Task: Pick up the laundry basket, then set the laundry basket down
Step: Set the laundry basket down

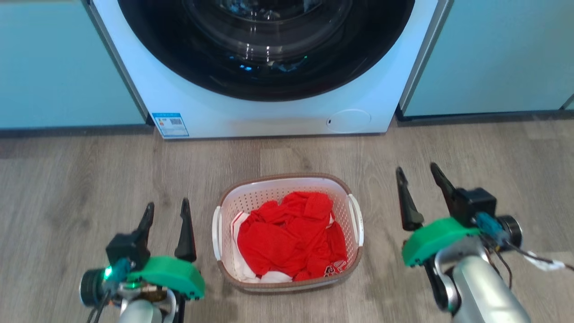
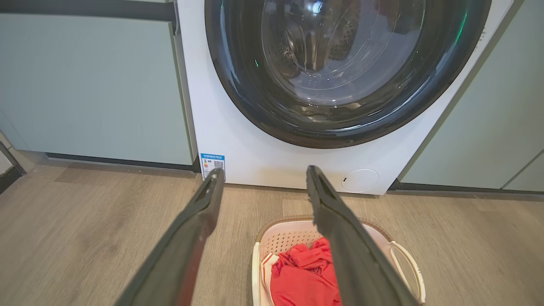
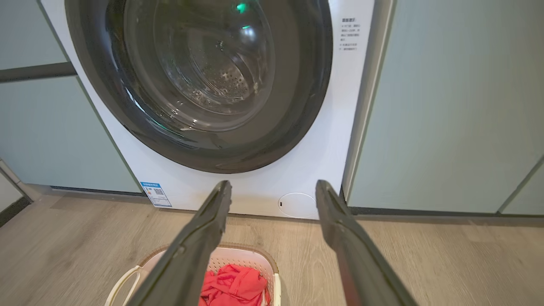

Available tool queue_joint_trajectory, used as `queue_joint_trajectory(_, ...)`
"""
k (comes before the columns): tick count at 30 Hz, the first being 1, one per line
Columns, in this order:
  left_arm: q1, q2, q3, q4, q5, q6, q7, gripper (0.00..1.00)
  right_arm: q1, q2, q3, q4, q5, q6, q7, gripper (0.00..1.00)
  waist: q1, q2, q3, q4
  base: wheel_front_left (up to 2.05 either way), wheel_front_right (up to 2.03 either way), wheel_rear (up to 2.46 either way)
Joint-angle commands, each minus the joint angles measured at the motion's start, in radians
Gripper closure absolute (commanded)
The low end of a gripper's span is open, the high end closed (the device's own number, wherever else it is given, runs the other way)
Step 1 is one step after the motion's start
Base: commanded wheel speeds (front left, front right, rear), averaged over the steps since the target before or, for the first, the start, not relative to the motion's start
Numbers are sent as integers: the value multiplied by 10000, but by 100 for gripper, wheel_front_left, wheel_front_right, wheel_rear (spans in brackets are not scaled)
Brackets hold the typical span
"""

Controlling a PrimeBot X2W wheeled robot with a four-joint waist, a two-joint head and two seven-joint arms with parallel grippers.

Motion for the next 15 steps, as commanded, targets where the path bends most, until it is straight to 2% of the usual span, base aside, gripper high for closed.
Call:
queue_joint_trajectory(1,-203,47,399,-398,87,46,-97,0,-75,84,144,-381,-89,27,-129,0,1,-1,-106,1,0,0,0)
queue_joint_trajectory(15,1148,-38,846,-1352,634,60,-97,0,1761,84,-767,-1932,-293,27,-129,0,1,-1,-676,-98,0,0,0)
